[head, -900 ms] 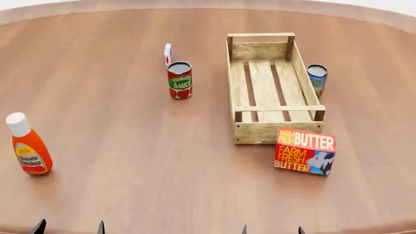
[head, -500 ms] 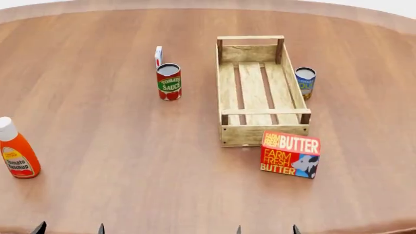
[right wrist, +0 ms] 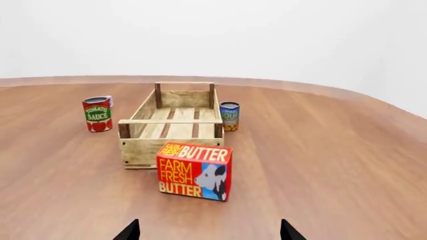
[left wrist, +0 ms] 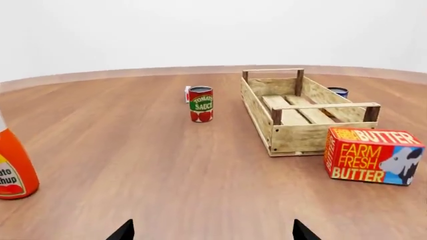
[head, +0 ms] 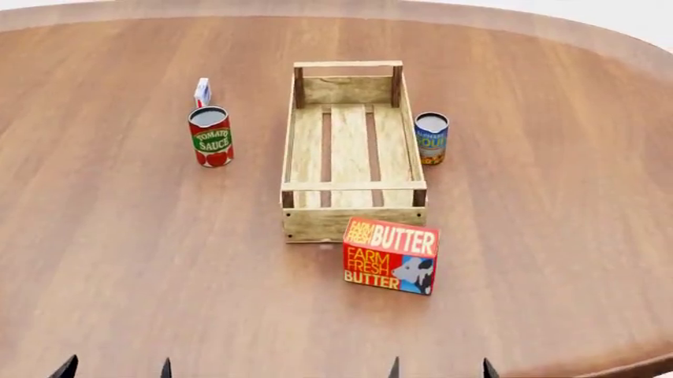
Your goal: Pick up the butter and put it in the tray.
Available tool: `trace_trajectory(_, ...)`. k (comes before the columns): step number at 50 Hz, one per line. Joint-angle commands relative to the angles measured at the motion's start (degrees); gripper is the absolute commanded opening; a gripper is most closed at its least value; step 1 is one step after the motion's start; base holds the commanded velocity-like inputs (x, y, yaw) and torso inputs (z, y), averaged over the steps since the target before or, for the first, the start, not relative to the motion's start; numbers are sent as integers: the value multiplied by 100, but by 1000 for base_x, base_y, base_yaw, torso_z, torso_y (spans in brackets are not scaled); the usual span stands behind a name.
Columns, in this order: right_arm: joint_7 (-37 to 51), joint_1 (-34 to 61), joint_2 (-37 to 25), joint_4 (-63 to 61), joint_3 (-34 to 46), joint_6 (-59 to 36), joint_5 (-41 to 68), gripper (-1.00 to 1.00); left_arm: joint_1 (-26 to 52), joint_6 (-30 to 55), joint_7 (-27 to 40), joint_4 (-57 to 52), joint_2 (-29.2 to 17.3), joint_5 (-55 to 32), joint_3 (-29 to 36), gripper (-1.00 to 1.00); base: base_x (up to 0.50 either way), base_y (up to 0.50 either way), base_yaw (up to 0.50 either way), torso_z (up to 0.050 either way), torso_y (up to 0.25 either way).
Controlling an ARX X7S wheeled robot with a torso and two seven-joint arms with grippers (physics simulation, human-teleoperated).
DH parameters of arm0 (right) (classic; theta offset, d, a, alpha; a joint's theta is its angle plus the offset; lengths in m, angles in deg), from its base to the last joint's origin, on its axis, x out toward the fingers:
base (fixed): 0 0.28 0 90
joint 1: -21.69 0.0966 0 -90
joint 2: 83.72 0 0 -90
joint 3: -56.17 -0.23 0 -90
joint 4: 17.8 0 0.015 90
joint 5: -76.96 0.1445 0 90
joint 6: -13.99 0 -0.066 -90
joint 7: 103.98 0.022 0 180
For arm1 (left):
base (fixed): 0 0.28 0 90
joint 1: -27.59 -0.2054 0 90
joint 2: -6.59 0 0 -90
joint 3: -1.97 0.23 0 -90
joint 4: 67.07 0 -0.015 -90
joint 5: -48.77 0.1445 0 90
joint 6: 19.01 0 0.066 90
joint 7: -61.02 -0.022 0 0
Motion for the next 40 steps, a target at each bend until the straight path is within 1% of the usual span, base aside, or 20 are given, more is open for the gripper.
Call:
trace_trajectory(1,159,689,-249,-1562,-62,-2140,506,100,843,2520,198,-1595,-54,-455,-37,100,0,0,0,0,0)
trace_trajectory(2,153,832,-288,-1903,-129,-2566,664,100,981,2706,222,-1794,-75,-461,-14,100,0,0,0,0,0)
trace_trajectory(3,199,1203,-370,-2415,-266,-3341,888,100,1388,3257,278,-2181,-65,-553,-44,100,0,0,0,0,0)
trace_trajectory(5,327,1844,-488,-3063,-394,-4428,1121,100,2066,4106,372,-2539,16,-806,-235,100,0,0,0,0,0)
trace_trajectory(8,397,2863,-567,-3505,-533,-5710,1422,100,2962,5196,472,-2905,94,-1152,-491,100,0,0,0,0,0)
trace_trajectory(9,491,3240,-678,-3590,-407,-6074,1373,100,3109,5319,511,-2971,95,-1179,-509,100,0,0,0,0,0)
trace_trajectory(10,514,3510,-718,-3622,-382,-6327,1392,100,3484,5789,507,-3094,121,-1353,-617,100,0,0,0,0,0)
trace_trajectory(11,529,3670,-757,-3642,-346,-6462,1395,100,3607,5869,550,-3137,112,-1362,-617,100,0,0,0,0,0)
trace_trajectory(12,555,4100,-796,-3618,-327,-6861,1426,100,3887,6107,551,-3179,116,-1450,-656,100,0,0,0,0,0)
trace_trajectory(13,534,4235,-789,-3619,-357,-6972,1468,100,4000,6191,581,-3151,129,-1479,-692,100,0,0,0,0,0)
trace_trajectory(14,502,4396,-764,-3600,-436,-7123,1529,100,4091,5985,635,-3060,112,-1386,-635,100,0,0,0,0,0)
trace_trajectory(15,479,4451,-746,-3600,-495,-7165,1565,100,4186,6197,618,-3104,130,-1501,-724,100,0,0,0,0,0)
trace_trajectory(18,496,4455,-780,-3589,-452,-7123,1549,100,4154,6064,652,-3074,120,-1513,-719,100,0,0,0,0,0)
trace_trajectory(20,438,4334,-763,-3579,-517,-6887,1567,100,4036,5870,640,-2976,94,-1485,-631,100,0,0,0,0,0)
trace_trajectory(23,407,4308,-733,-3462,-561,-6904,1607,100,3953,5703,653,-2905,47,-1451,-533,100,492,0,0,0,0)
trace_trajectory(40,452,4459,-745,-3363,-525,-7011,1670,100,3924,5464,724,-2680,-81,-1517,-402,100,500,0,0,0,0)
